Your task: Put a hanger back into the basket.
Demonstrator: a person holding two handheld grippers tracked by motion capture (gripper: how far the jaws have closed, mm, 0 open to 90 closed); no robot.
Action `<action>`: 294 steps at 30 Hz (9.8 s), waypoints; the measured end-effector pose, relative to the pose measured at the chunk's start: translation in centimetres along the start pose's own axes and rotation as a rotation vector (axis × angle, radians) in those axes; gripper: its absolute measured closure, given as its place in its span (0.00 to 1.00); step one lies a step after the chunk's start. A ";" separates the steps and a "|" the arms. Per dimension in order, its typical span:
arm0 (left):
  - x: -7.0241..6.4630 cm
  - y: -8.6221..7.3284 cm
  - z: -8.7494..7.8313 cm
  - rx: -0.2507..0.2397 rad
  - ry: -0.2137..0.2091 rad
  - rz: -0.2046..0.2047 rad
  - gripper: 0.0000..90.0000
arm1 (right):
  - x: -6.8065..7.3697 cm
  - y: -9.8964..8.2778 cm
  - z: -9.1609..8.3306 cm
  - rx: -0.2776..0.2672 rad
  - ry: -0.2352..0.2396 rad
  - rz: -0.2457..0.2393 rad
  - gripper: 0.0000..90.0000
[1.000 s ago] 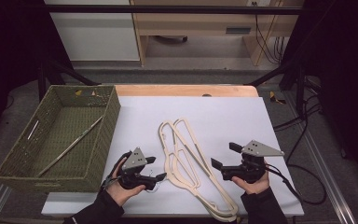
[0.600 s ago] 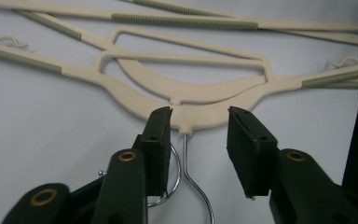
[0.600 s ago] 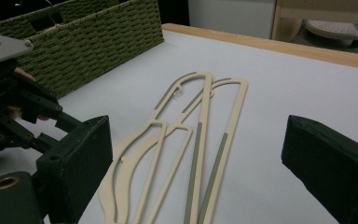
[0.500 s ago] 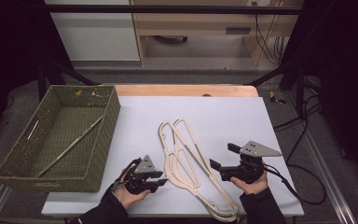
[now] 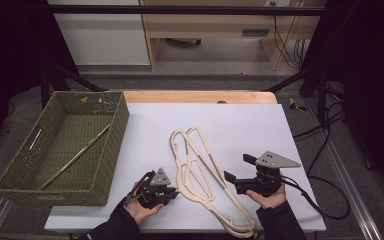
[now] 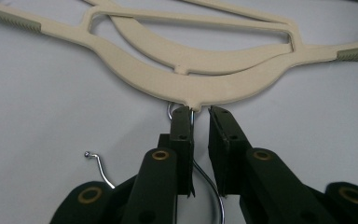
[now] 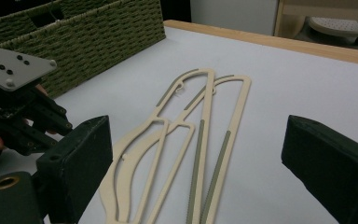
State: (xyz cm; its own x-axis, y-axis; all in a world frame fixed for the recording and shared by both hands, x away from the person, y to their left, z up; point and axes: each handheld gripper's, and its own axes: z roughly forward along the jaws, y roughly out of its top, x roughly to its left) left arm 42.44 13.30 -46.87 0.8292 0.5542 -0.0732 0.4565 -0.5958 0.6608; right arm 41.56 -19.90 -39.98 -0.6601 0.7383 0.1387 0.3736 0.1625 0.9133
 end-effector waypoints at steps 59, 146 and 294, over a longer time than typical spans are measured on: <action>-1.9 5.0 -2.7 -0.020 0.056 -0.035 0.98 | 7.3 -3.2 8.7 0.331 0.127 -0.202 0.63; 2.0 4.9 -7.4 -0.288 0.011 0.108 0.25 | 4.5 2.4 5.2 0.166 0.374 -0.201 0.96; 20.5 -5.9 -27.9 -0.259 0.457 -0.122 0.96 | -3.7 0.3 -0.5 -0.004 -0.076 0.041 0.07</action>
State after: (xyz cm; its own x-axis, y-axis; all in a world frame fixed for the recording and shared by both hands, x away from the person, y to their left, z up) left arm 47.75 44.45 -31.41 0.5240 0.8412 0.1331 0.3983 -0.3802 0.8348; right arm 43.77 -22.96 -40.07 -0.5930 0.7917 0.1470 0.3967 0.1283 0.9090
